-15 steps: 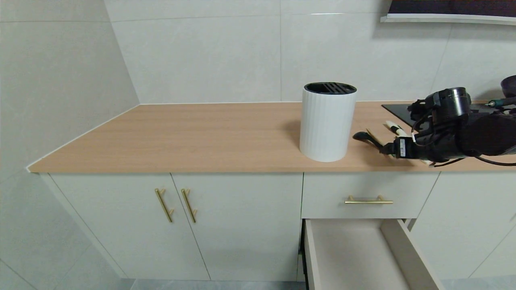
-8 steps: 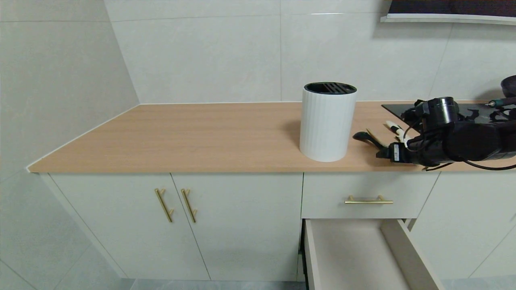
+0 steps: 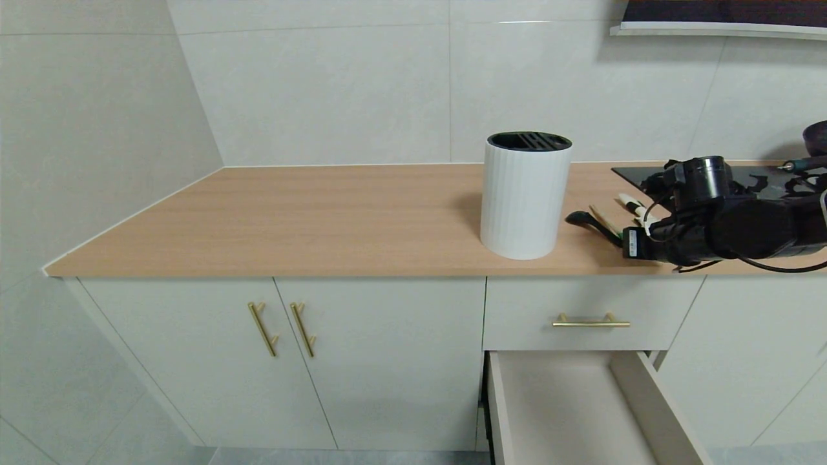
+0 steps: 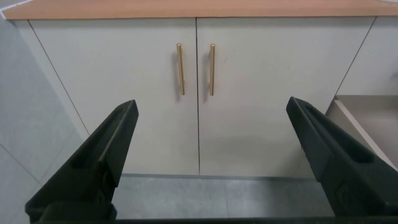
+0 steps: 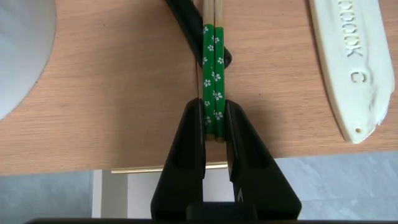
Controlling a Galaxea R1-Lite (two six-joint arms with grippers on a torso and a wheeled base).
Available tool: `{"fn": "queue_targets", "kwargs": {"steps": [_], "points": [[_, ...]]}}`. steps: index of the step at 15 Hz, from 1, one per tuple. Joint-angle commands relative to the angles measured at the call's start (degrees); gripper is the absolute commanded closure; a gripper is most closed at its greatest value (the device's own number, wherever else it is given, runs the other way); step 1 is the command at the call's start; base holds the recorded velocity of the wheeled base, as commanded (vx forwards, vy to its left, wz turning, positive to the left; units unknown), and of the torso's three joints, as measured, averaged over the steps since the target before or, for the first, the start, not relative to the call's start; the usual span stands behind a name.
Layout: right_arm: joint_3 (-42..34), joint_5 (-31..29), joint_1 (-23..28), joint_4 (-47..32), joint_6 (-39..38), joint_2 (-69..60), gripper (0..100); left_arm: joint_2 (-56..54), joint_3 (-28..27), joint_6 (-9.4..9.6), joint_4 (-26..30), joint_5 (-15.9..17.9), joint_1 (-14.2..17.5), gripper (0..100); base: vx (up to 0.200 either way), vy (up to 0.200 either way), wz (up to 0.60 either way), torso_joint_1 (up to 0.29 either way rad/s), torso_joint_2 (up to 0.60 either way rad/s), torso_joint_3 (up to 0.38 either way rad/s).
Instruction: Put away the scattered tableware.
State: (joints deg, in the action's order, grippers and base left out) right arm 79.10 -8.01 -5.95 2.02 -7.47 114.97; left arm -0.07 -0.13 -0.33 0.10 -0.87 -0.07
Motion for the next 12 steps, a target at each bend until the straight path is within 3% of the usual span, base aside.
{"fn": "queue_targets", "kwargs": {"steps": [1,6,12], "points": [[-0.4,0.0,0.0,0.0,-0.1,-1.8,100,0.1,0.0,-0.02,0.0,0.0,0.0,0,0.0,0.0,0.0,0.0,0.0,0.0],[-9.7,0.6,-1.0,-0.5,-0.3,-16.0,100,0.1,0.0,-0.02,0.0,0.0,0.0,0,0.0,0.0,0.0,0.0,0.0,0.0],[-16.4,4.8,-3.8,-15.4,-0.6,-37.0,100,0.1,0.0,-0.02,0.0,0.0,0.0,0,0.0,0.0,0.0,0.0,0.0,0.0]]}}
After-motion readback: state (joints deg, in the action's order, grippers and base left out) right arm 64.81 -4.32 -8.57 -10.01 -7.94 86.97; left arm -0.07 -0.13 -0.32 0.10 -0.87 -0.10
